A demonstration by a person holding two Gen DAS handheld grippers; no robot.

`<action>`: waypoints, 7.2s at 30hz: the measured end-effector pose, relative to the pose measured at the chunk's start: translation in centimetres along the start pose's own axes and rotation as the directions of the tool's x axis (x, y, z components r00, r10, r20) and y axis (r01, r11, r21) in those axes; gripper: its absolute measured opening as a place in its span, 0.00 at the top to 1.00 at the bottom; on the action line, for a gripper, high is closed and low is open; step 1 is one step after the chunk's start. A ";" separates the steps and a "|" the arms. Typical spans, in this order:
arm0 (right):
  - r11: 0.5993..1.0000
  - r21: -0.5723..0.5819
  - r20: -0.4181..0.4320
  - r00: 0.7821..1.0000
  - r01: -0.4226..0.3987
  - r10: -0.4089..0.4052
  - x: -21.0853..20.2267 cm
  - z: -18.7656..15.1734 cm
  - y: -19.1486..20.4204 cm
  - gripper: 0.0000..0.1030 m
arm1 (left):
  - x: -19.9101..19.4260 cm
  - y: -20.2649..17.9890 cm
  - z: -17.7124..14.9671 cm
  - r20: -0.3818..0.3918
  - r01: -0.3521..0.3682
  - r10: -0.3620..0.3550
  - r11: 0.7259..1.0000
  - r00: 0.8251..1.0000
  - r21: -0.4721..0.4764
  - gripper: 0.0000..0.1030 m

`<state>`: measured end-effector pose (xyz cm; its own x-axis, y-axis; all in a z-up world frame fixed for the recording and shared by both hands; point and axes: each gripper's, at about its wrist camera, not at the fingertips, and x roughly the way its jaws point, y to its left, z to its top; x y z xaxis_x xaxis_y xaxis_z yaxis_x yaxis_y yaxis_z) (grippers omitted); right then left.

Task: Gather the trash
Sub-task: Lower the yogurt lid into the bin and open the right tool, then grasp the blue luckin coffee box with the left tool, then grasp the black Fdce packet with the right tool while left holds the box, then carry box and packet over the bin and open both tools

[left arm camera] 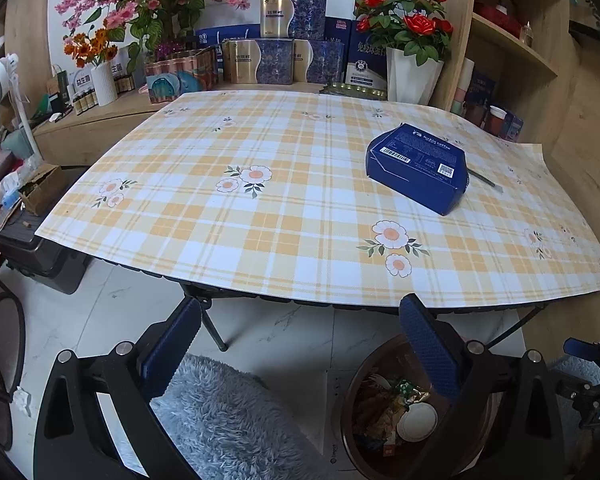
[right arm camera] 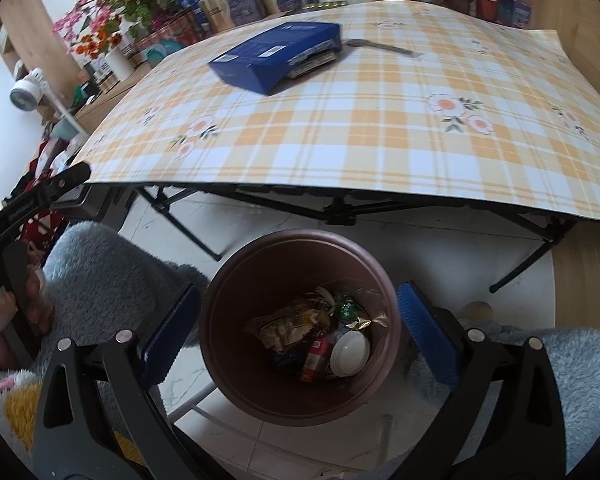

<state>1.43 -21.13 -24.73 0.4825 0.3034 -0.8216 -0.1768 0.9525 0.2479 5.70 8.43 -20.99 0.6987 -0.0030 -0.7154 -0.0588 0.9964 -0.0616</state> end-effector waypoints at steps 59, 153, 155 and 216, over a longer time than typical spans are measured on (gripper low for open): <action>0.964 0.265 0.218 0.975 -0.015 -0.045 -3.8 6.4 -11.8 0.06 | 15.2 -20.0 16.9 -0.251 0.055 0.094 0.848 0.963 0.527 0.62; 0.982 0.080 0.304 0.943 -0.171 0.139 -9.4 6.4 -6.4 0.34 | 3.7 -15.6 -1.6 -0.586 0.562 -0.289 0.745 0.757 0.358 0.77; 0.981 0.092 0.303 0.943 -0.172 0.137 -9.3 6.2 -6.8 0.34 | 4.7 -16.0 -2.3 -0.606 0.556 -0.263 0.746 0.751 0.366 0.77; 0.990 -0.060 -0.075 0.989 -0.129 0.124 2.3 -0.7 1.1 0.33 | -0.5 -0.5 -0.6 -0.035 0.124 -0.124 0.992 0.992 0.008 0.08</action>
<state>1.76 -19.38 -26.65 0.3908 0.4163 -0.8209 -0.2884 0.9023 0.3203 5.00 7.87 -21.00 0.6749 -0.1294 -0.7265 0.0343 0.9889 -0.1443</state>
